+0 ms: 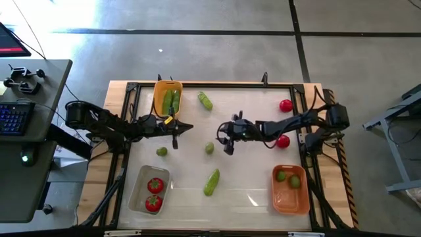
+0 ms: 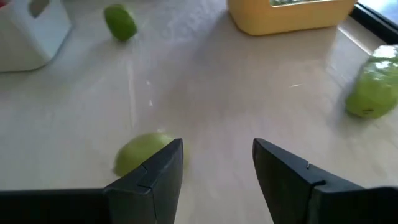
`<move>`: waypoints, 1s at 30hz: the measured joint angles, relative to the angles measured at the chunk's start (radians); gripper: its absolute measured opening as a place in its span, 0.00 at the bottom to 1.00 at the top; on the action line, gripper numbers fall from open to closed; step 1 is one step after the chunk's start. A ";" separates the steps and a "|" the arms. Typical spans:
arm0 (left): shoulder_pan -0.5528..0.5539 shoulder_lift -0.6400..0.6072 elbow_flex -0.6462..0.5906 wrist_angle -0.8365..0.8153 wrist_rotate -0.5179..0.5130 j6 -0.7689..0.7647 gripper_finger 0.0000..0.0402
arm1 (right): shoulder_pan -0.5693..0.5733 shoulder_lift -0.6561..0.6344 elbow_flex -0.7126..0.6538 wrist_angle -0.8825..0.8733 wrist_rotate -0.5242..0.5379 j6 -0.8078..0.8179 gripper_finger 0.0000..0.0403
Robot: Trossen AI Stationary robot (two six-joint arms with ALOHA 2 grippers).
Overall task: Sort produce into baskets
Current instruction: Put the top tomato into the gray bin
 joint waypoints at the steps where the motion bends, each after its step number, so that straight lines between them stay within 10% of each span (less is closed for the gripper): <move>1: 0.000 0.000 0.000 0.000 0.000 0.000 0.00 | 0.006 0.000 0.004 -0.004 0.001 0.000 0.46; 18: 0.000 0.000 0.000 0.000 0.000 0.018 0.00 | 0.049 0.000 0.117 -0.132 0.185 -0.047 0.46; 30: 0.000 0.000 0.000 0.000 0.000 0.018 0.00 | 0.029 -0.009 0.159 -0.587 0.322 0.177 0.46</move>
